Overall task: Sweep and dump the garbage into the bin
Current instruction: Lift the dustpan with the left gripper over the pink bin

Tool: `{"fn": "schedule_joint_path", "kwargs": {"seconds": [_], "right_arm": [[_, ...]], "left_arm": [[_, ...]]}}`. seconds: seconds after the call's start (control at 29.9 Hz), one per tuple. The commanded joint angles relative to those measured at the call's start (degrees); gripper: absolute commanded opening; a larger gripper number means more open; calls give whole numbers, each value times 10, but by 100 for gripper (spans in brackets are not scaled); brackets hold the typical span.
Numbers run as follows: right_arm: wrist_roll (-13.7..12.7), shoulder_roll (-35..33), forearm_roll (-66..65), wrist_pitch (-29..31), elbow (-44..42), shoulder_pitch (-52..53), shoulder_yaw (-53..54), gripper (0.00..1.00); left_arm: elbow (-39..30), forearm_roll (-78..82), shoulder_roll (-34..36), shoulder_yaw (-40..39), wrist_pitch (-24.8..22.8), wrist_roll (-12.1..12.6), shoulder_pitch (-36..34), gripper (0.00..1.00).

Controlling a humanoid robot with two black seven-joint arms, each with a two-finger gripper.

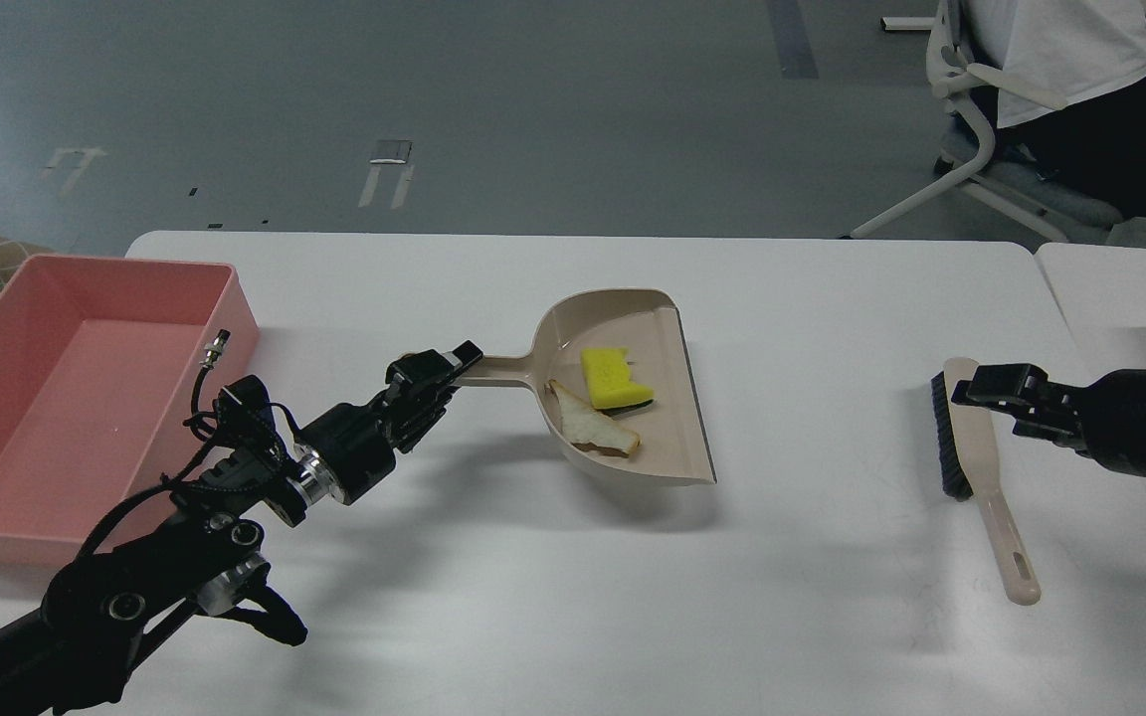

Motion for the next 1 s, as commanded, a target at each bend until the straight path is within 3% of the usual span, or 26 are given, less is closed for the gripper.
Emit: {"fn": "schedule_joint_path", "kwargs": {"seconds": [0.0, 0.17, 0.54, 0.7, 0.97], "right_arm": [[0, 17, 26, 0, -3, -3, 75, 99], [0, 103, 33, 0, -25, -2, 178, 100], [0, 248, 35, 0, -76, -6, 255, 100], [0, 310, 35, -3, -79, -24, 296, 100], [12, 471, 35, -19, -113, -61, 442, 100]], "left_arm": [[-1, -11, 1, 0, 0, 0, -4, 15], [-27, -18, 15, -15, -4, -1, -4, 15], [-111, -102, 68, -71, -20, 7, -6, 15], [-114, -111, 112, -73, -31, 9, -12, 15], [-109, -181, 170, -93, -55, 9, -9, 15]]}}
